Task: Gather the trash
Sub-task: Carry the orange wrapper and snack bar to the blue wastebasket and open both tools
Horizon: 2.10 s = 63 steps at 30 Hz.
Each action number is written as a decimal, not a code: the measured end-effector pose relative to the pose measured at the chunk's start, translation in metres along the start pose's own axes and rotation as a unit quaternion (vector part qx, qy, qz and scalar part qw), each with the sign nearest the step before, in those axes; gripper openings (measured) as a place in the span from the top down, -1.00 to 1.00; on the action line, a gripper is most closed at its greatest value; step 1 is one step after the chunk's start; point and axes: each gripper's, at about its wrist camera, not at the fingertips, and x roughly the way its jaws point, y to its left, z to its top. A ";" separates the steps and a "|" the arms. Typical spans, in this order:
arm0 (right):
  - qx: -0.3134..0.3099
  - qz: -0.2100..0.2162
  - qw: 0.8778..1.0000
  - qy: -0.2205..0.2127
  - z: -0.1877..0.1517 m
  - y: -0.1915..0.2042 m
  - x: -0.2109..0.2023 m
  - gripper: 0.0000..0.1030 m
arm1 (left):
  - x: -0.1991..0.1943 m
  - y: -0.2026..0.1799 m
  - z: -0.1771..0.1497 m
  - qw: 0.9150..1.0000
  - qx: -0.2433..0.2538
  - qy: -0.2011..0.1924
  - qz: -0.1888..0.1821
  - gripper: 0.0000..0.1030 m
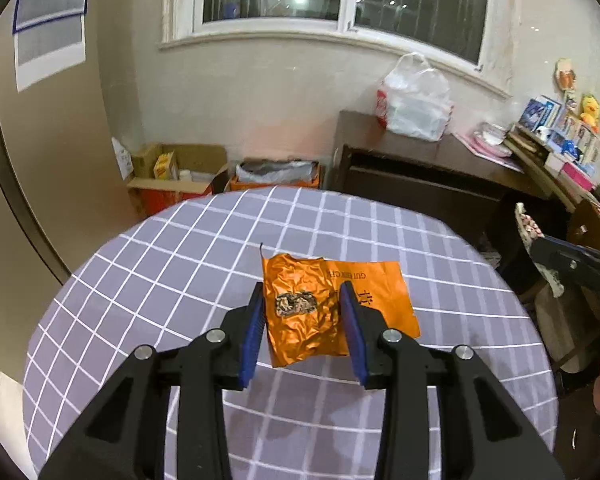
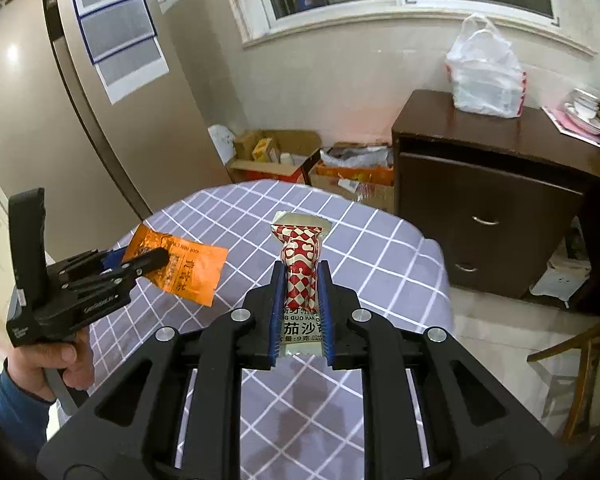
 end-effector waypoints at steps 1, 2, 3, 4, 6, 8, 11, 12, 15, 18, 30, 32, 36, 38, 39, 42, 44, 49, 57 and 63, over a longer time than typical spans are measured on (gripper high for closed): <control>0.002 -0.001 1.000 -0.005 0.000 -0.002 -0.006 0.69 | -0.007 -0.005 0.001 1.000 0.002 -0.005 -0.003 0.31; 0.003 -0.002 1.000 -0.011 0.000 -0.004 -0.013 0.68 | -0.011 -0.010 0.002 1.000 0.003 -0.009 -0.005 0.31; 0.005 -0.002 1.000 -0.016 0.000 -0.006 -0.020 0.69 | -0.017 -0.016 0.003 1.000 0.005 -0.013 -0.007 0.31; 0.007 -0.002 1.000 -0.020 -0.001 -0.008 -0.025 0.69 | -0.024 -0.023 0.004 1.000 0.009 -0.019 -0.010 0.31; 0.012 -0.002 0.999 -0.031 -0.002 -0.013 -0.039 0.69 | -0.033 -0.032 0.005 0.999 0.016 -0.026 -0.017 0.31; 0.018 -0.003 0.999 -0.041 -0.003 -0.020 -0.051 0.69 | -0.042 -0.046 0.007 0.999 0.025 -0.032 -0.026 0.31; 0.030 -0.009 0.998 -0.055 -0.005 -0.034 -0.071 0.68 | -0.051 -0.071 0.009 0.998 0.041 -0.040 -0.039 0.31; 0.033 -0.013 0.998 -0.058 -0.006 -0.039 -0.077 0.68 | -0.053 -0.079 0.009 0.997 0.046 -0.041 -0.045 0.31; 0.049 -0.027 0.996 -0.069 -0.012 -0.058 -0.096 0.68 | -0.056 -0.105 0.010 0.995 0.061 -0.043 -0.063 0.31; 0.069 -0.044 0.993 -0.080 -0.018 -0.082 -0.116 0.68 | -0.057 -0.133 0.009 0.993 0.080 -0.043 -0.081 0.31; 0.167 -0.117 0.975 -0.085 -0.065 -0.180 -0.163 0.68 | -0.040 -0.251 -0.003 0.976 0.162 -0.022 -0.147 0.31; 0.180 -0.124 0.972 -0.081 -0.074 -0.194 -0.166 0.68 | -0.033 -0.269 -0.008 0.972 0.175 -0.013 -0.154 0.31; 0.207 -0.135 0.966 -0.070 -0.092 -0.219 -0.167 0.68 | -0.013 -0.306 -0.019 0.967 0.197 0.013 -0.163 0.31; 0.221 -0.139 0.963 -0.062 -0.103 -0.231 -0.164 0.68 | -0.002 -0.323 -0.026 0.963 0.210 0.028 -0.165 0.31; 0.226 -0.140 0.962 -0.059 -0.108 -0.236 -0.164 0.68 | 0.004 -0.330 -0.030 0.962 0.216 0.035 -0.166 0.31; 0.246 -0.143 0.958 -0.046 -0.122 -0.253 -0.158 0.68 | 0.024 -0.352 -0.046 0.955 0.238 0.061 -0.165 0.31; 0.258 -0.143 0.955 -0.037 -0.131 -0.263 -0.153 0.68 | 0.035 -0.364 -0.054 0.951 0.251 0.074 -0.164 0.31; 0.277 -0.143 0.950 -0.020 -0.146 -0.284 -0.141 0.68 | 0.068 -0.389 -0.076 0.940 0.282 0.117 -0.154 0.30; 0.294 -0.137 0.946 0.008 -0.159 -0.305 -0.114 0.68 | 0.111 -0.414 -0.093 0.922 0.315 0.171 -0.145 0.27; 0.313 -0.141 0.939 0.037 -0.169 -0.319 -0.090 0.29 | 0.130 -0.413 -0.090 0.929 0.291 0.183 -0.135 -0.63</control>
